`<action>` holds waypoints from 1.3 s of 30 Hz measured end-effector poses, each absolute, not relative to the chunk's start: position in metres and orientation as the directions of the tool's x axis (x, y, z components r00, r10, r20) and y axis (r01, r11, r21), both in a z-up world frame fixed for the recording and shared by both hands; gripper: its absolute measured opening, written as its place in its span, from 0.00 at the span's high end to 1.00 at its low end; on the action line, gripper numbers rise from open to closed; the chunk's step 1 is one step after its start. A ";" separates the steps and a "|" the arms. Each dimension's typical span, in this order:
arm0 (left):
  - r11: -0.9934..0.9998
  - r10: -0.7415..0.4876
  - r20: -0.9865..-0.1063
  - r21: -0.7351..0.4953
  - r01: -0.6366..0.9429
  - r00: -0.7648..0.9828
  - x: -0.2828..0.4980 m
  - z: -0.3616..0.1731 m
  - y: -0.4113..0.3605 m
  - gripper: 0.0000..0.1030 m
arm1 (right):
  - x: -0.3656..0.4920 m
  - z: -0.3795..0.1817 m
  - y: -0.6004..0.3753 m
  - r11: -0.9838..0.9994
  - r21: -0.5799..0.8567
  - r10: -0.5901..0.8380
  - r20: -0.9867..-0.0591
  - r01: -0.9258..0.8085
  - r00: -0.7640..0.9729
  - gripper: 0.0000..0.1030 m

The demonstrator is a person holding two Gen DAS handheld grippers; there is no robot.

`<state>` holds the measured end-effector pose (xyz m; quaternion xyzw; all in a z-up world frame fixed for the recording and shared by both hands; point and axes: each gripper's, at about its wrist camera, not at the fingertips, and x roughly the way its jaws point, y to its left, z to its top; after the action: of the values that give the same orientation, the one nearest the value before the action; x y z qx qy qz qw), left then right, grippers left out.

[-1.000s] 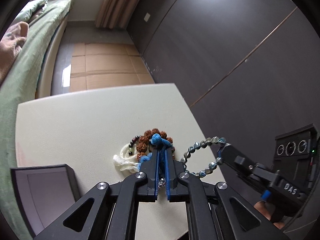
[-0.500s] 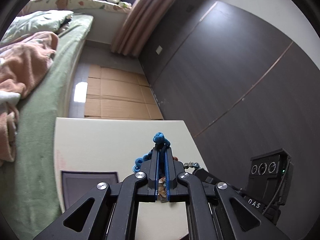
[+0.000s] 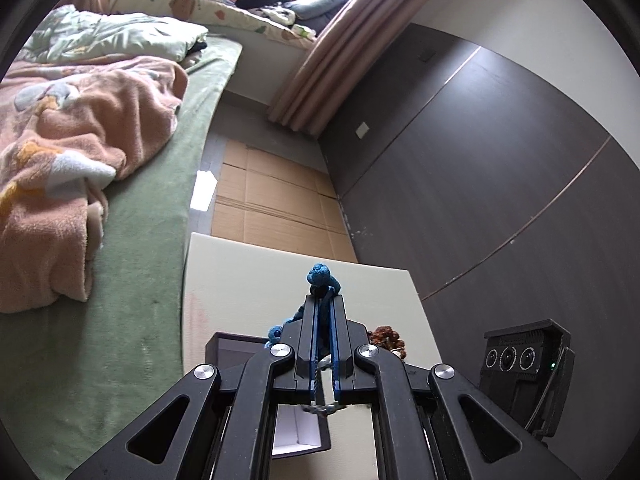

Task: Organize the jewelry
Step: 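Carry both bracelets over the black box and open both tools to drop them, then reach the left tool into the pile and grasp the brown bead bracelet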

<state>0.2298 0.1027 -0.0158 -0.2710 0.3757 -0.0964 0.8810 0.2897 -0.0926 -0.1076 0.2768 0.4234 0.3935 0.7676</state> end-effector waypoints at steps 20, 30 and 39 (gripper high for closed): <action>0.861 -0.336 -0.744 -0.492 -0.132 0.578 0.236 -0.054 0.094 0.38 | 0.280 -0.103 -0.177 0.650 0.731 0.716 -0.500 -0.205 0.488 0.55; 0.922 -0.326 -0.774 -0.386 0.004 0.543 0.249 -0.044 0.035 0.38 | 0.279 -0.105 -0.224 0.680 0.728 0.648 -0.539 -0.089 0.538 0.54; 0.942 -0.327 -0.817 -0.324 0.092 0.474 0.283 -0.046 -0.013 0.38 | 0.282 -0.126 -0.252 0.706 0.707 0.586 -0.617 0.044 0.525 0.54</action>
<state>0.2828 -0.0131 -0.0458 -0.1184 0.4977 -0.1231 0.8504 0.2817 -0.2524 -0.1260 0.3445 0.4570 0.1687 0.8025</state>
